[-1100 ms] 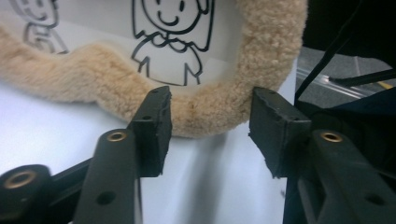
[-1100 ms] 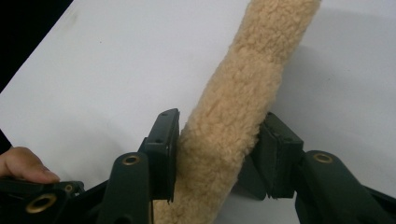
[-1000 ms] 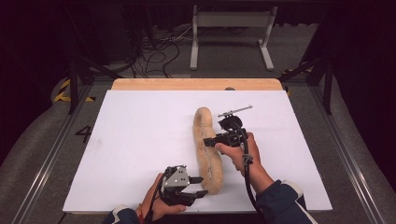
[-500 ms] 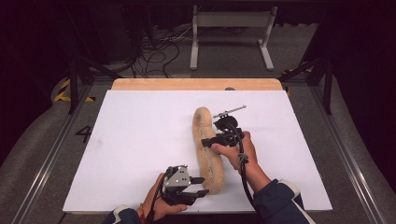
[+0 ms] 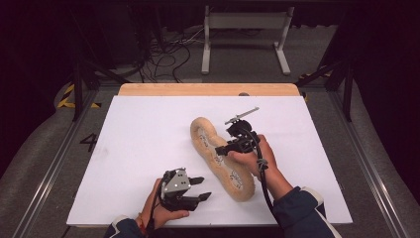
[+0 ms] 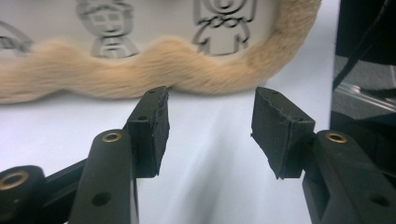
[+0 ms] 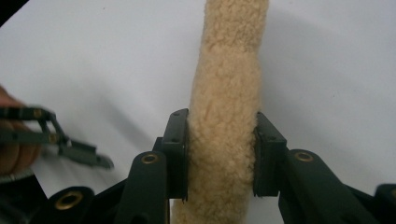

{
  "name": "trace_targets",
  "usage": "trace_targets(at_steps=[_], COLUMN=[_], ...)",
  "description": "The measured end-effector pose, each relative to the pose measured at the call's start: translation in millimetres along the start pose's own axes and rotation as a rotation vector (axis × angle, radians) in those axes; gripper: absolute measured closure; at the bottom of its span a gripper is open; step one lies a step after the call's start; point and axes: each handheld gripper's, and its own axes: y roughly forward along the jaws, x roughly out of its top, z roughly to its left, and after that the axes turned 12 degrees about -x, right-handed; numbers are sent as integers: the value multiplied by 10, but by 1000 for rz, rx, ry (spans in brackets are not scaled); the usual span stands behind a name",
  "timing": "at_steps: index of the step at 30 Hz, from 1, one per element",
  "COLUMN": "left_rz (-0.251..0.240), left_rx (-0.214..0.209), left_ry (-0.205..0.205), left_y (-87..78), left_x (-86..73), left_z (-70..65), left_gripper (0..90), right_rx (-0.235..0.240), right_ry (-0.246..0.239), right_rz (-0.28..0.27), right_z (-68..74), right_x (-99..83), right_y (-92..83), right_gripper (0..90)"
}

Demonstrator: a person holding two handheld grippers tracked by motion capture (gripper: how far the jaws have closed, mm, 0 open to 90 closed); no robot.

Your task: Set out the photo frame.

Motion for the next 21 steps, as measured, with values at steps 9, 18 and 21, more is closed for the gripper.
trace_targets(at_steps=[9,18,21], left_rz=[-1,26,23], left_rx=[114,155,160], left_ry=[-28,-47,-58], left_y=[-272,-357,-380], left_x=[-72,-101,-105], left_z=[228,478,558], left_gripper=[450,420,399], right_rx=[54,68,76], right_ry=[-135,-167,-176], right_rz=[6,-2,4], right_z=[2,-18,-20], right_x=[0,-12,-6], right_y=[-14,-16,-15], right_gripper=[654,652,651])
